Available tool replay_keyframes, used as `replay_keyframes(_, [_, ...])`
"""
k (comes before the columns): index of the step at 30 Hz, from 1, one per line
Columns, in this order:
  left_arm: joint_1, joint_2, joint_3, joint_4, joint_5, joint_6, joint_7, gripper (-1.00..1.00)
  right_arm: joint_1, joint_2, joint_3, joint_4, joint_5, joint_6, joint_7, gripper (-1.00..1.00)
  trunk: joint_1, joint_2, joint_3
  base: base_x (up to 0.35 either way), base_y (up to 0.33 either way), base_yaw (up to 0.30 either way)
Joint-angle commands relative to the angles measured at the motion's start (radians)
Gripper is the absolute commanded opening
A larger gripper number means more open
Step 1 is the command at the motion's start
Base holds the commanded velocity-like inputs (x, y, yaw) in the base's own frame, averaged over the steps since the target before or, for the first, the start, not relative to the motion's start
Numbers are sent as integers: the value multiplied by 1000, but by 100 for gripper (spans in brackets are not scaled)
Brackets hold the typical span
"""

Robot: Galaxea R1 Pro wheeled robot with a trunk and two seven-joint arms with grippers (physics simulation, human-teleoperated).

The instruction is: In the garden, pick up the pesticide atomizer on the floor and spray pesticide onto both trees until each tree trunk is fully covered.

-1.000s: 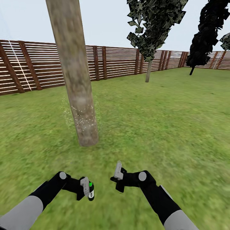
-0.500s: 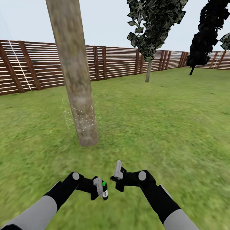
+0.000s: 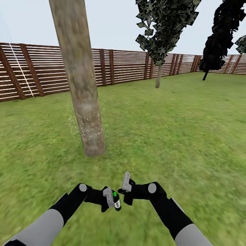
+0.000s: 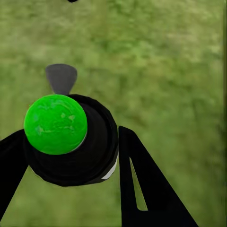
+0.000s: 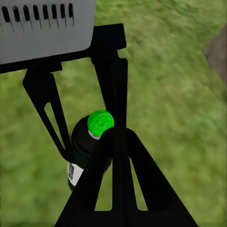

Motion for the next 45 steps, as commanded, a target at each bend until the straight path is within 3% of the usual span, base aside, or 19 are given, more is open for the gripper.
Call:
replay_keyframes(1, [0, -1, 0, 0, 6, -1, -1, -100, 0, 0, 0, 0, 0, 0, 0, -100, 0, 0, 0, 0, 0, 0])
replay_keyframes(17, [0, -4, 1, -2, 11, -30, -7, -100, 0, -2, -2, 1, 0, -1, 0, -100, 0, 0, 0, 0, 0, 0])
replay_keyframes(23, [0, -23, 1, -2, 11, -33, -7, -100, 0, -2, -2, 2, 0, -1, -1, -100, 0, 0, 0, 0, 0, 0])
replay_keyframes(35, [0, -19, 0, 12, 6, -32, -5, -100, 0, -2, -2, 1, 0, -1, -1, -100, 0, 0, 0, 0, 0, 0])
replay_keyframes(38, [-3, 6, -1, 20, -3, -22, 1, -100, 0, -2, -2, 1, 0, -1, 0, -100, 0, 0, 0, 0, 0, 0])
replay_keyframes(41, [-8, 98, 0, 31, -5, -17, 3, -100, 0, -3, -2, 1, 0, -1, 0, -100, 0, 0, 0, 0, 0, 0])
replay_keyframes(43, [-4, 152, 7, 48, 1, -18, 53, -100, 0, -3, -5, 3, -2, -2, -5, -100, 0, 0, 0, 0, 0, 0])
replay_keyframes(44, [-3, 168, 58, 131, 20, -28, 149, -100, 0, -5, -72, 64, -3, -2, -9, -100, 0, 0, 0, 0, 0, 0])
replay_keyframes(45, [-3, 176, 95, 177, 26, -32, 180, -100, 0, -5, -158, 140, -2, -5, -11, -100, 0, 0, 0, 0, 0, 0])
